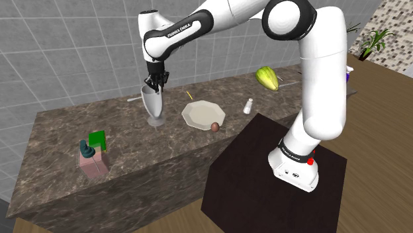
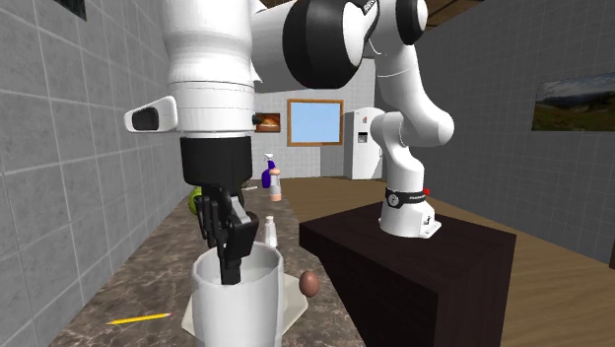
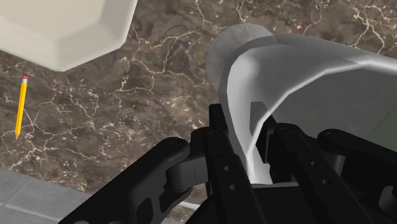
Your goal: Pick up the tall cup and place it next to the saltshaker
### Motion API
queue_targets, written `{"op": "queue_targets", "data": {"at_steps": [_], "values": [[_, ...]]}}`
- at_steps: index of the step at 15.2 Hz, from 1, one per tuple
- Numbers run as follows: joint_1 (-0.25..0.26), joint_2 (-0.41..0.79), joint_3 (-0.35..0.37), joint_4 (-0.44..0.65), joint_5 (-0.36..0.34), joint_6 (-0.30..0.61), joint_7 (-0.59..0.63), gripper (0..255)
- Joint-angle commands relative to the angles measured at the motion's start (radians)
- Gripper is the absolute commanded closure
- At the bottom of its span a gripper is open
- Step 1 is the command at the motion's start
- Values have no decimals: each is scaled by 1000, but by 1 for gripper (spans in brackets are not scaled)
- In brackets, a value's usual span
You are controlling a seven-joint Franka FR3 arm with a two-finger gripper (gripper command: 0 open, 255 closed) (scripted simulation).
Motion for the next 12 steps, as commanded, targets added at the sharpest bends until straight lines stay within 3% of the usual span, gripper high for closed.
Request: {"op": "queue_targets", "data": {"at_steps": [1, 12], "values": [[-1, -14, 2, 7, 3, -20, -1, 255], [-3, -67, 8, 77, 15, -142, -9, 255]]}}
